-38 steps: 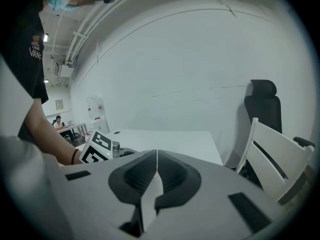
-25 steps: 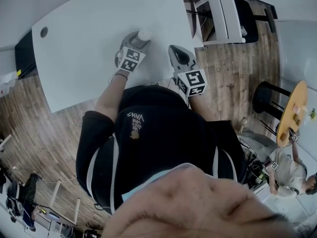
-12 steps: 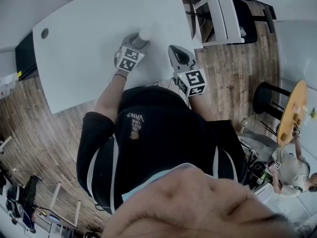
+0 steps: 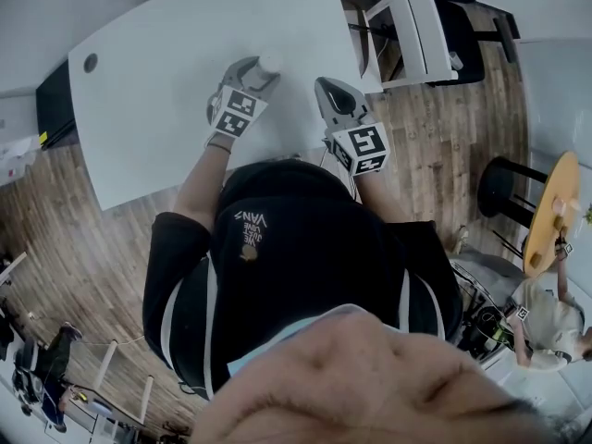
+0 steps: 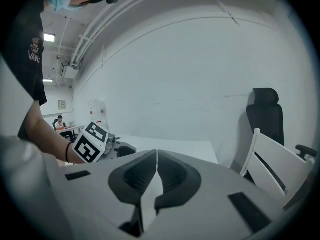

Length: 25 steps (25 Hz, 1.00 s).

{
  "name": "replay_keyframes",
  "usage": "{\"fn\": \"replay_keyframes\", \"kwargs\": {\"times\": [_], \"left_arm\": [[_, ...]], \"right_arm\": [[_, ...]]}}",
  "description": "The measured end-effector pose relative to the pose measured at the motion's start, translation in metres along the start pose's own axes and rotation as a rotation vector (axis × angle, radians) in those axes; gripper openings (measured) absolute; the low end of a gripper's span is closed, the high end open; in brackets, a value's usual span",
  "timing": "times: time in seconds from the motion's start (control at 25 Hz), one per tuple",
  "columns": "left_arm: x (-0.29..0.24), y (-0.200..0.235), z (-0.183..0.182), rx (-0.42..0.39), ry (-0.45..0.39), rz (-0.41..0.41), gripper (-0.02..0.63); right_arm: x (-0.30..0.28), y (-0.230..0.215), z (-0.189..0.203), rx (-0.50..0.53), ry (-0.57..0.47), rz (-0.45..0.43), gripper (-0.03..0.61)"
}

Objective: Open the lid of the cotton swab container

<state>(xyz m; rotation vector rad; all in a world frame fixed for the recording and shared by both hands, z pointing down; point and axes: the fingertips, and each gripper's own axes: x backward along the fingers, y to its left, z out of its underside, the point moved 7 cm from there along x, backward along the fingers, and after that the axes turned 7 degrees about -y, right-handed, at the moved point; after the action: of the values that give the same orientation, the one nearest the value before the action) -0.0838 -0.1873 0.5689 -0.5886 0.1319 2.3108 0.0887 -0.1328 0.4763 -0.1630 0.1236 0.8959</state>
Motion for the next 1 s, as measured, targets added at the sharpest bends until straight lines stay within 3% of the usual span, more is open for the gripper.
{"fn": "replay_keyframes", "kwargs": {"times": [0.56,1.0], "left_arm": [[0.037,-0.007,-0.056,-0.053,-0.079,-0.036,0.25],[0.066,-0.033,-0.084,-0.05,-0.138,-0.059,0.25]], "right_arm": [[0.008,-0.003,-0.015,-0.007,-0.056,-0.015,0.012],[0.018,0.001,-0.029,-0.048,-0.107,-0.056,0.012]]}}
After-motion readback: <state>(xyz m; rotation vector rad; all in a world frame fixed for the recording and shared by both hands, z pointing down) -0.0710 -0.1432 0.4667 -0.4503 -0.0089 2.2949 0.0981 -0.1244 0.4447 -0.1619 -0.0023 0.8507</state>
